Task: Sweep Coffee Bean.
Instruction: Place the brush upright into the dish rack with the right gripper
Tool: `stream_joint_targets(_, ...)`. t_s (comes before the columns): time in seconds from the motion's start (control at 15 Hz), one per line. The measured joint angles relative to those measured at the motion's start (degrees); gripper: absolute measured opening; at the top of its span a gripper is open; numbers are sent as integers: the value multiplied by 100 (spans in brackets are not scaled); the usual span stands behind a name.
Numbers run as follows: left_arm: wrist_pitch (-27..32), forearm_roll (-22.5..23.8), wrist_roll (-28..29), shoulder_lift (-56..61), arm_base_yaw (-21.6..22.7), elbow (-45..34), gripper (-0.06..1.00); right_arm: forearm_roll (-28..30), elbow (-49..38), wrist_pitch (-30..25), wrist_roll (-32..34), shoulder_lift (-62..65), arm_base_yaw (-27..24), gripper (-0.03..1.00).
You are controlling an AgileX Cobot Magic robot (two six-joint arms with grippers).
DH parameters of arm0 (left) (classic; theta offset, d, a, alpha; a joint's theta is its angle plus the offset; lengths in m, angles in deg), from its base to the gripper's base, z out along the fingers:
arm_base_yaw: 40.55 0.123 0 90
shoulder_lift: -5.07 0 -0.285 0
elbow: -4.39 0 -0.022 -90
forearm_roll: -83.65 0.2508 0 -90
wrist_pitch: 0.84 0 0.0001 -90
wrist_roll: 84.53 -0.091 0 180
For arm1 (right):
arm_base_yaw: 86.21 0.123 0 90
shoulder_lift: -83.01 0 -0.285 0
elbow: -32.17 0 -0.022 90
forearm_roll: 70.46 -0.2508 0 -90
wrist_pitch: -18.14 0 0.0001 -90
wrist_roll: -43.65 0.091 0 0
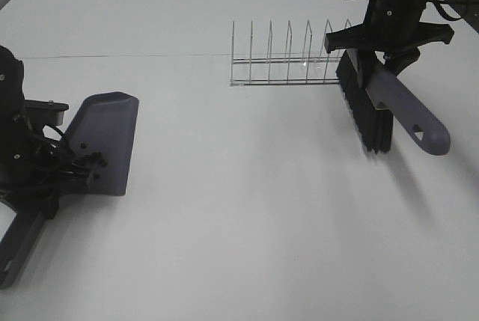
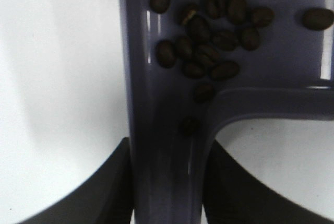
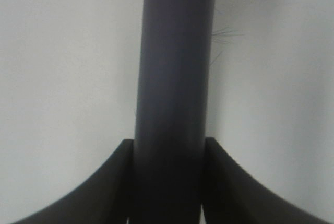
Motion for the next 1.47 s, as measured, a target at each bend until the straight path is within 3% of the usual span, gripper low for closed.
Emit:
stream_joint_targets(0.47, -17, -80, 0, 0, 17, 0, 33, -63, 705, 246, -6, -670, -17, 37)
stream_joint_targets(0.8, -29, -97, 0, 0, 17, 0, 33, 11, 1874, 34, 52, -1369, -17, 37)
stream_joint_targets(1.0, -34, -160, 0, 0, 17, 0, 33, 206, 2515, -69, 424, -1599, -17, 37)
stream_joint_targets(1.47, -74, -241, 0, 0, 17, 0, 33, 63, 2681, 195, 447, -1851, -132, 37)
